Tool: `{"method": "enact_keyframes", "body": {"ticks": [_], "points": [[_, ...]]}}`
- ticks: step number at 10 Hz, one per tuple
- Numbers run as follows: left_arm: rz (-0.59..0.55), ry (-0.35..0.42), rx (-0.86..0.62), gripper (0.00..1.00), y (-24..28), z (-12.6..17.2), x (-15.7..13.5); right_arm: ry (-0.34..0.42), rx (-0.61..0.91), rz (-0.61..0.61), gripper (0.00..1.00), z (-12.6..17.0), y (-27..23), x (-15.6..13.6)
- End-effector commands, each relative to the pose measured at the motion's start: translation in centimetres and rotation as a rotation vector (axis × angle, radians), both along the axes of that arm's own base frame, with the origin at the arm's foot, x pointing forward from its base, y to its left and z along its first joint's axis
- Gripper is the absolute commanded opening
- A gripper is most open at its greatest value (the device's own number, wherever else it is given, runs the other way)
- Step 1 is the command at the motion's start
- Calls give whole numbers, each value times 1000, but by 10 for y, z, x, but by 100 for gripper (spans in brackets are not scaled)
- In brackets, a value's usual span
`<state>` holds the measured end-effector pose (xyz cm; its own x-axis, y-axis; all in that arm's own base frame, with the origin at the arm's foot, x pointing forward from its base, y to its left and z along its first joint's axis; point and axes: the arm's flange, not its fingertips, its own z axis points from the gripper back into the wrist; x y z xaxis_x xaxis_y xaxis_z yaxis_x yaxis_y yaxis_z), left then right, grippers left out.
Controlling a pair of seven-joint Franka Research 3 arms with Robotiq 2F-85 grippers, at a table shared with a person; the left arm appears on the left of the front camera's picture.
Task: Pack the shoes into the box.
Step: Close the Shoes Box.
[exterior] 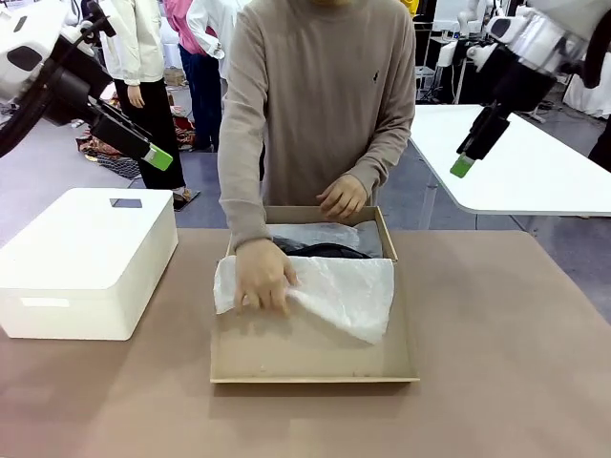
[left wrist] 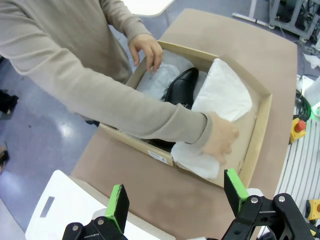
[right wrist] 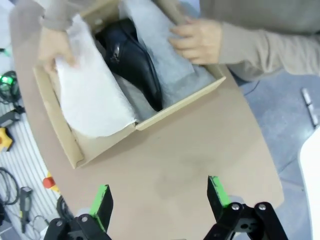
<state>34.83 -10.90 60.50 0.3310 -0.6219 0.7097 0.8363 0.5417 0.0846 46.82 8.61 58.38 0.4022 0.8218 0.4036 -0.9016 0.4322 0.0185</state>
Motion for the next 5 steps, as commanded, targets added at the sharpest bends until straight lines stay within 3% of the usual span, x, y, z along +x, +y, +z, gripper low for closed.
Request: {"method": "enact_keyframes", "body": {"ticks": [1, 5], "points": [[-15, 3, -14, 100, 0, 0, 0, -56, 95, 93, 100, -11, -21, -9], [-15, 3, -14, 100, 0, 0, 0, -105, 160, 202, 100, -21, -52, -6]]}}
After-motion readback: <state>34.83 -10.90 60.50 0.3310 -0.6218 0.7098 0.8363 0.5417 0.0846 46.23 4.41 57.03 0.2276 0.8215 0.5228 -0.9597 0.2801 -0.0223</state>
